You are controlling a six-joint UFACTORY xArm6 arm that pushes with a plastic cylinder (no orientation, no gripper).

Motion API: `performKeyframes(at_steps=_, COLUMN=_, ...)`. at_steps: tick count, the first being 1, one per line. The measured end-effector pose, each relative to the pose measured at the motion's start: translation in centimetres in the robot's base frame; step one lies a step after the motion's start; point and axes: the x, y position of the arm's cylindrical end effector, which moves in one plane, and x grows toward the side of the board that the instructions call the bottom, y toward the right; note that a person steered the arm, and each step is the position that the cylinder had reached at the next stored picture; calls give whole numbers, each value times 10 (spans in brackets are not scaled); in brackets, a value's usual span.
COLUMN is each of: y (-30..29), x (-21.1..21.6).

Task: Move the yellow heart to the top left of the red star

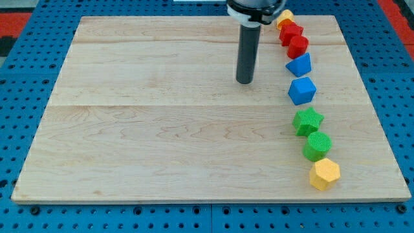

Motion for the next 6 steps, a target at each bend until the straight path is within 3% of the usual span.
performKeyframes(at_steps=3, y=151, x=-12)
performKeyframes(at_steps=4, y=195, x=-77)
performKeyframes(at_steps=5, y=180, x=-181)
performKeyframes(at_steps=6, y=157, x=-191)
